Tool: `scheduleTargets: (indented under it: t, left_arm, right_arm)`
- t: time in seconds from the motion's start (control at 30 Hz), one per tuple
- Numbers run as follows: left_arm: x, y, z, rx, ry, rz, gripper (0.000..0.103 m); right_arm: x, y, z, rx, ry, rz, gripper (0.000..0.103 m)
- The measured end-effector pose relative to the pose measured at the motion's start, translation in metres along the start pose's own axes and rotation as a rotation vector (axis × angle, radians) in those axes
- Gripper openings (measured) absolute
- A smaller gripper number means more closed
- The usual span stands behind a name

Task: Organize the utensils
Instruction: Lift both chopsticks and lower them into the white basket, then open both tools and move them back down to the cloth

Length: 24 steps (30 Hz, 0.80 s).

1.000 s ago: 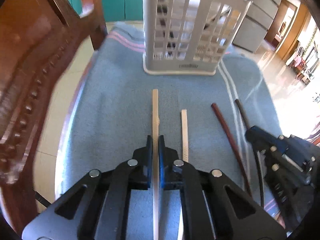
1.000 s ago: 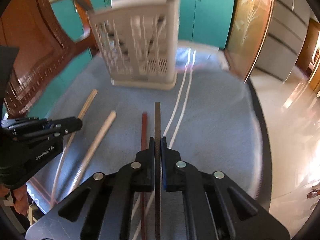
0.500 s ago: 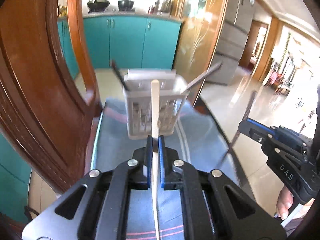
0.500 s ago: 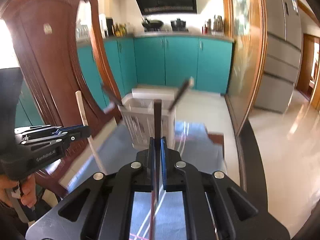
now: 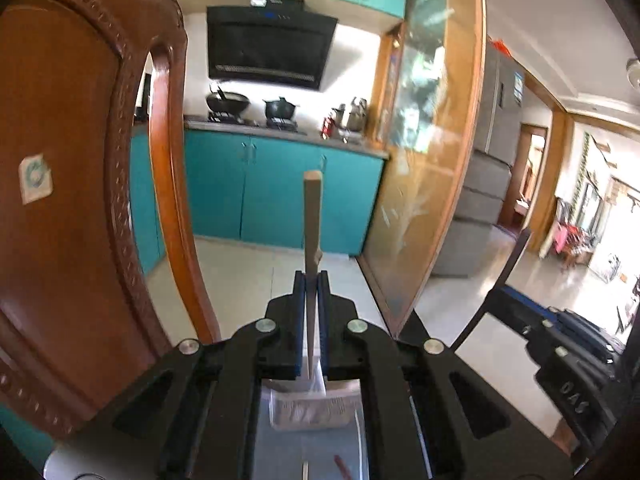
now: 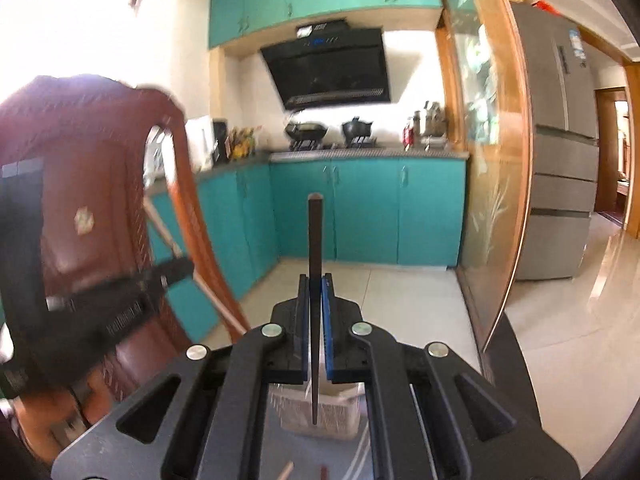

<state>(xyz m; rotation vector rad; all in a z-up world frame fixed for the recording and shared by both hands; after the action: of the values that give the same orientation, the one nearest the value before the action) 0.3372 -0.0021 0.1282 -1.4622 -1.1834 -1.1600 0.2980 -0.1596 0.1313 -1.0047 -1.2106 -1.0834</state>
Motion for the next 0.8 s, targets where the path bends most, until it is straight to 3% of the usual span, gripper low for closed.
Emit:
scheduleTargets:
  t: [0.1,0.27,0.4,0.57,0.63,0.8]
  left_arm:
    - [-0.014,0.016,0.002,0.037,-0.010,-0.005,0.007]
    - [-0.066,0.041,0.012,0.059,-0.009,0.094,0.007]
    - [-0.089,0.044,0.015,0.058,0.008,0.132,0.007]
    - [-0.101,0.040,0.012,0.054,0.040,0.146,0.008]
    - [-0.103,0.027,0.012,0.049,0.050,0.144,0.009]
    - [-0.119,0.001,0.009,0.006,0.067,0.155,0.021]
  right_arm:
    - [0.002,0.017,-0.002,-0.040,-0.014,-0.039,0.006]
    - [-0.049,0.049,-0.005,-0.031,-0.016,0.025,0.006]
    - [-0.091,0.057,-0.011,-0.033,0.001,0.093,0.006]
    - [-0.107,0.045,-0.016,-0.041,0.008,0.114,0.008]
    - [-0.107,0.031,-0.019,-0.046,0.000,0.106,0.013]
    - [-0.109,-0.018,-0.014,0.020,-0.011,0.068,0.022]
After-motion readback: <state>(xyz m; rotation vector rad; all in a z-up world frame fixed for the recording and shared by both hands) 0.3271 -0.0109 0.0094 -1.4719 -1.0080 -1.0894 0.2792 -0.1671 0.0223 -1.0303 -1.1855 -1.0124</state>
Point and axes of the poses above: each gripper's, at about its wrist camera, not at the fingertips, and y roughly the way its jaws point, z to its left, x to its top, the point moved 9 cm from there along y, roughly the way its jaws point, and after that the axes turned 15 degrees about -z, right-handed, at the moved point
